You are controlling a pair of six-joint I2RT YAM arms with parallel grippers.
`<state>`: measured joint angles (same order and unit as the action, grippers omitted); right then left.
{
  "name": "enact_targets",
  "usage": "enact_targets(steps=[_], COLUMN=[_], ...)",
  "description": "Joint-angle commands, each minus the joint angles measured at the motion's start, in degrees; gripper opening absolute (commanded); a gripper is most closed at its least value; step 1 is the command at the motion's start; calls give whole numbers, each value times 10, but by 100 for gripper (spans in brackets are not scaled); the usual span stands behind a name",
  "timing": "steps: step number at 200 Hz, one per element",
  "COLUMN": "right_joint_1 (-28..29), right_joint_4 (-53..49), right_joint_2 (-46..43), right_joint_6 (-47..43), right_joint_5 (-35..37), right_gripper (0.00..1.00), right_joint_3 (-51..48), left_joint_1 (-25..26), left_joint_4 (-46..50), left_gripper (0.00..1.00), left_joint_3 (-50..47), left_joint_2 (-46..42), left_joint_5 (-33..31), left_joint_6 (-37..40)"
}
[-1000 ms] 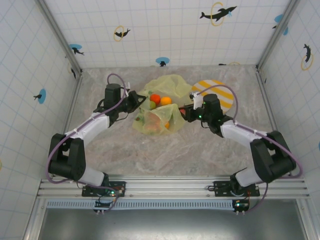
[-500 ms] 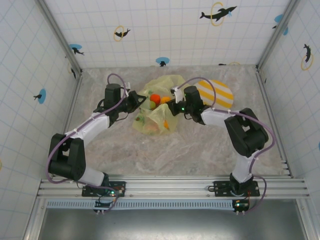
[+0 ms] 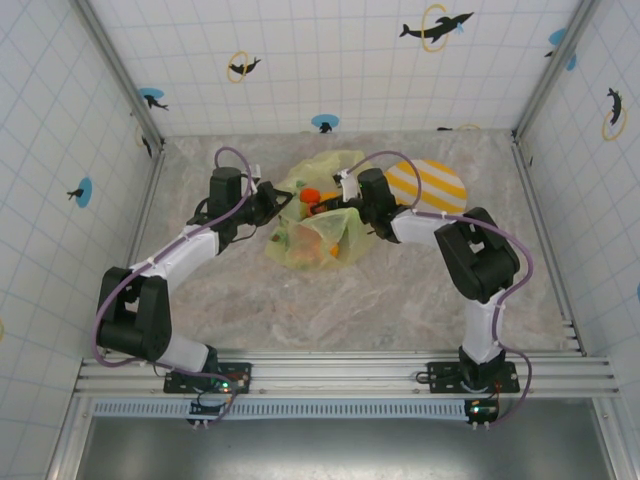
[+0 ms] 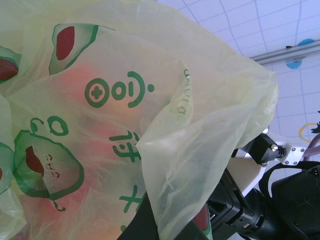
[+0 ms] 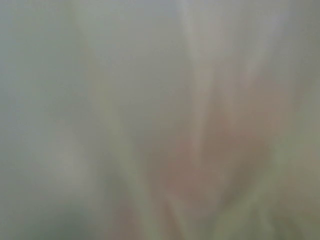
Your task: Place the fruits into the plastic bag
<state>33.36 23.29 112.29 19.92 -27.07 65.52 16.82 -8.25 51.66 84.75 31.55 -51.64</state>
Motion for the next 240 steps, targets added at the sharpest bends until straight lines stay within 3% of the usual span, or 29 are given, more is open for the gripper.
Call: enact_targets(steps=[1,91,160,202,218,240], right_joint_1=[-6,-42,-78,-102,-112,-112], right_joint_4=[-6,-14,-88,-42,-29,-44], right_joint_2=[-34,-174,-334,-401,-417,-431], right_joint_6=[-7,-6,-60,-36,-8,32], right_joint_5=[3,-14,-37,-43,-3,144], right_gripper=[64,68,70,74,75,79], right_joint_3=[6,-118,-216,-274,-289,-295], left_joint_1=[0,0,-1,0,0,0], left_joint_4=[-10,-10,-11,-11,-11,-11], left_gripper=[0,0,0,0,0,0], left_joint_3=[-4,-5,-6,-6,-6,-6], left_joint_2=[-6,-4,-5,-5,-5,-5], left_joint_5=[12,13,12,11,12,12], left_joint_6=[-10,-12,-12,-12,-12,-13])
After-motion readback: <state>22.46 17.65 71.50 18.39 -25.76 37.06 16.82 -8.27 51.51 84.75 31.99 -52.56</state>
